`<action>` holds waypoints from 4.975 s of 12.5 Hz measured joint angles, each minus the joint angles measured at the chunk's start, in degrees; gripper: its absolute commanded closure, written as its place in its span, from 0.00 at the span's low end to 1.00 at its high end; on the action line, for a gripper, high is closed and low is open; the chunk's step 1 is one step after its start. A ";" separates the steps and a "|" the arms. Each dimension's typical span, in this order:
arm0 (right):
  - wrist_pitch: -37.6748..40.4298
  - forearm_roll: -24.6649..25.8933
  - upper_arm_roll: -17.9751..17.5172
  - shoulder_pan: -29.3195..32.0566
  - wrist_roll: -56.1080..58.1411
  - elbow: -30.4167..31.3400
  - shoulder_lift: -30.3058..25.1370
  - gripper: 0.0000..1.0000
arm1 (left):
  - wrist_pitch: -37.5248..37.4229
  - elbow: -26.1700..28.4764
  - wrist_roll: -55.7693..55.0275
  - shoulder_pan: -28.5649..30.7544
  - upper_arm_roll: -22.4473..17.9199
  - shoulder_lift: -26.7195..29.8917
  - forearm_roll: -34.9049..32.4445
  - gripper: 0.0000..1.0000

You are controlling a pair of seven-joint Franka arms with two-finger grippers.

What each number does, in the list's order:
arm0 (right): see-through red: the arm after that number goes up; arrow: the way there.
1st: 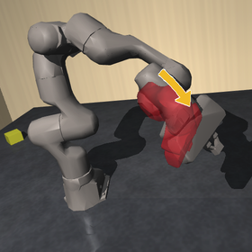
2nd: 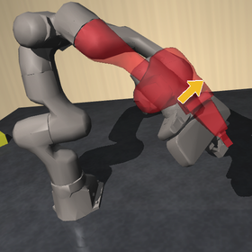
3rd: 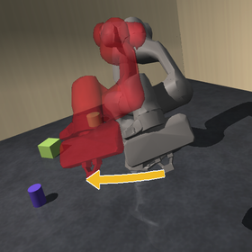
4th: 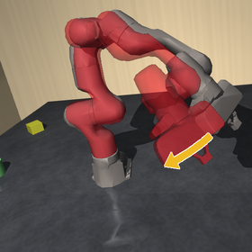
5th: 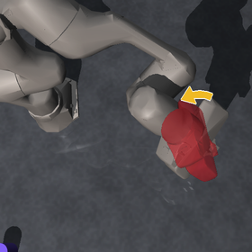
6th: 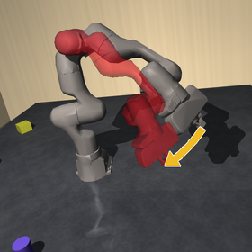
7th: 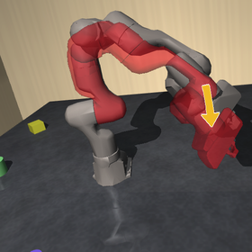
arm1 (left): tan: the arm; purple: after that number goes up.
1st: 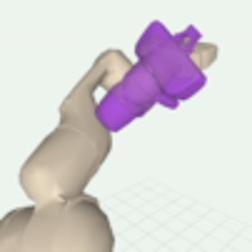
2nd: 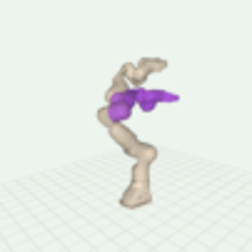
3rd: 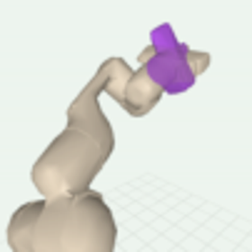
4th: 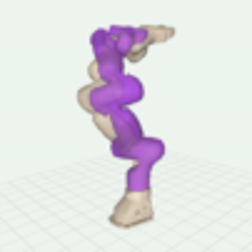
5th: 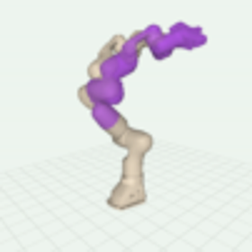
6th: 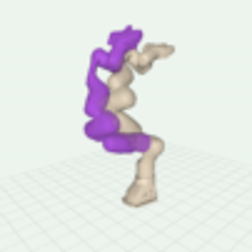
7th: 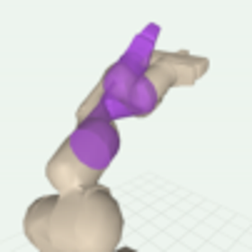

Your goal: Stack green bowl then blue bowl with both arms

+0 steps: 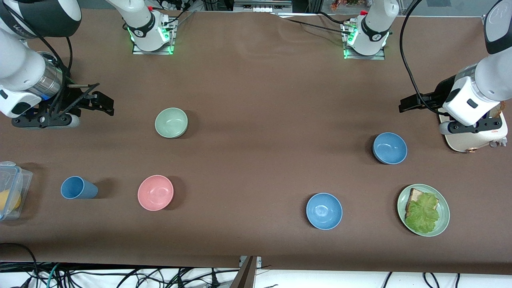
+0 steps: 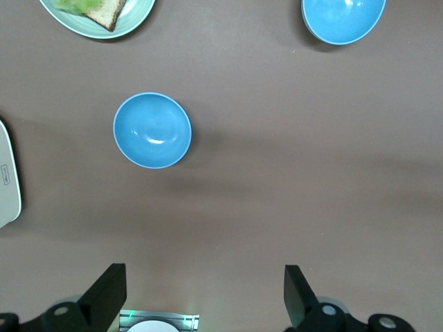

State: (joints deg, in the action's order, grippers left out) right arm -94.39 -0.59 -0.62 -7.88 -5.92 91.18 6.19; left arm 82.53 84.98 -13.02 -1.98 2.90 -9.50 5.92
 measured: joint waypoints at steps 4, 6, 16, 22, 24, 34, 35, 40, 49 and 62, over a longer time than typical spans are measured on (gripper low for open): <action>-0.40 -0.01 -0.12 -0.03 0.00 1.40 -0.82 0.00 | 0.01 -0.08 0.00 0.31 -0.02 -0.08 0.00 0.00; -0.52 -0.01 -0.61 -0.07 0.03 2.43 -1.41 0.00 | 0.01 -0.09 0.00 0.32 -0.01 -0.11 0.00 0.00; -4.27 -0.02 -2.16 -0.29 0.03 9.55 -4.71 0.00 | 0.01 -0.12 0.00 0.32 0.00 -0.14 0.00 0.00; -19.55 -0.02 -2.53 -0.32 0.02 30.25 -7.98 0.00 | 0.01 -0.13 0.00 0.33 0.00 -0.19 0.00 0.00; -28.85 -0.02 -2.60 -0.32 0.02 39.52 -8.21 0.00 | 0.01 -0.15 0.00 0.33 0.00 -0.19 0.00 0.00; -60.04 -0.02 -3.36 -0.36 -0.91 52.23 6.17 1.00 | 0.49 -0.63 3.36 0.33 0.01 -0.19 -0.28 0.00; -60.09 -0.02 -3.55 -0.42 -1.88 51.91 6.24 1.00 | 0.60 -0.63 3.45 0.32 0.02 -0.19 -0.45 0.00; -58.34 -0.03 -4.14 -5.50 -10.21 46.81 6.04 1.00 | 0.65 -0.63 3.62 0.27 0.15 -0.19 -0.58 0.00; -46.13 -0.09 -4.58 -28.52 -48.18 4.12 31.88 0.02 | 0.66 -0.71 3.66 0.20 0.23 -0.25 -0.59 0.00; -14.39 -0.21 -2.10 -4.84 -21.56 -7.87 14.82 0.00 | 6.16 0.13 3.92 2.02 -0.69 -5.92 -0.99 0.00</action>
State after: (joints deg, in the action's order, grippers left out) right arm -108.77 -0.80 -2.72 -12.72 -27.48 83.31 21.00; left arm 88.69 85.11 -9.10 0.04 2.20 -15.42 4.92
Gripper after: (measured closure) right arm 0.000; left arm 0.000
